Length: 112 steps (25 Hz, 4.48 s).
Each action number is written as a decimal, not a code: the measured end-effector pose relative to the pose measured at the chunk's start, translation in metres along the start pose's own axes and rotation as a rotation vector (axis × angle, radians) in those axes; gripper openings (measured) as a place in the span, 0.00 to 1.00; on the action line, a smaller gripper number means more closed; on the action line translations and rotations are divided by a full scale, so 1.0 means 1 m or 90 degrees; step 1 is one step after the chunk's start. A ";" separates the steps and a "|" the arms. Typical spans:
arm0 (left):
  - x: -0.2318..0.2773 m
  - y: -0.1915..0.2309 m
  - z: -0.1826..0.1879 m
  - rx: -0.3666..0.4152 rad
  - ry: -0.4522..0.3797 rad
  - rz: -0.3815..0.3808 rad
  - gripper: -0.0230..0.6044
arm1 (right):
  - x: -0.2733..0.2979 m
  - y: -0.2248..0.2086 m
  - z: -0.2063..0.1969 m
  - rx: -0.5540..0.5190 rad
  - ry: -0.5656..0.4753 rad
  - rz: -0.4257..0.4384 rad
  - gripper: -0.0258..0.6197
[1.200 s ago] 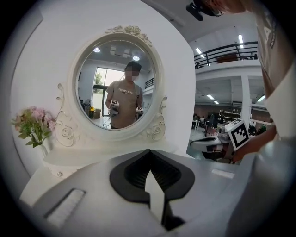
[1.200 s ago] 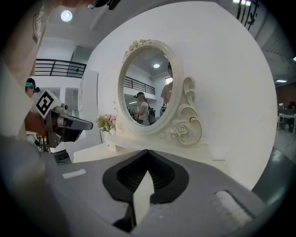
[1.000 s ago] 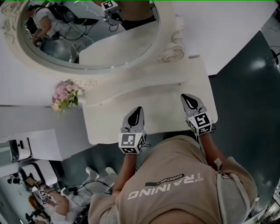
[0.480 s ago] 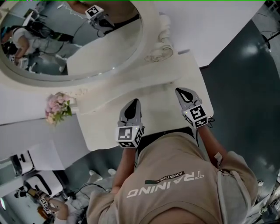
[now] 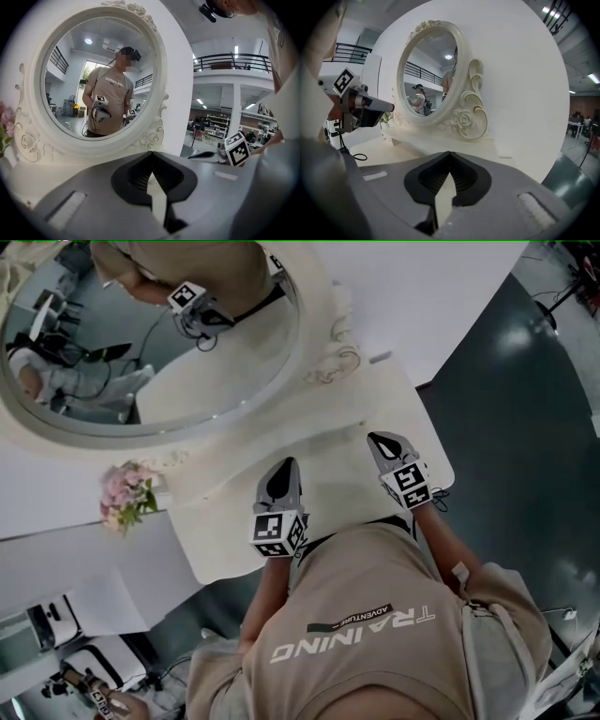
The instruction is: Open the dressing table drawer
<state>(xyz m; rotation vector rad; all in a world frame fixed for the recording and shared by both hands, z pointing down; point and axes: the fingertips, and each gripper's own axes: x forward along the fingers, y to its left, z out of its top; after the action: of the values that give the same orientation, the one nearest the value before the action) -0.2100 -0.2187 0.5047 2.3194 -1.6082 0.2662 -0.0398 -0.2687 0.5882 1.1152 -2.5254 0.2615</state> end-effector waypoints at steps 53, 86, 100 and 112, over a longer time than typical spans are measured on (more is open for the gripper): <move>-0.010 0.029 -0.025 -0.035 0.069 0.029 0.07 | 0.088 -0.039 -0.103 0.099 0.124 -0.100 0.18; -0.027 0.009 -0.033 -0.026 0.066 -0.002 0.07 | 0.049 -0.019 -0.125 0.086 0.132 -0.096 0.19; -0.033 0.014 -0.029 -0.030 0.044 0.000 0.07 | 0.029 -0.012 -0.116 0.068 0.140 -0.092 0.20; -0.029 0.017 -0.020 -0.038 0.013 -0.007 0.07 | -0.005 0.017 -0.063 0.062 0.091 -0.047 0.04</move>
<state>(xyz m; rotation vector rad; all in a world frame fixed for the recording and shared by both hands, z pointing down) -0.2354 -0.1922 0.5165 2.2736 -1.5715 0.2346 -0.0329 -0.2346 0.6435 1.1796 -2.3638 0.4329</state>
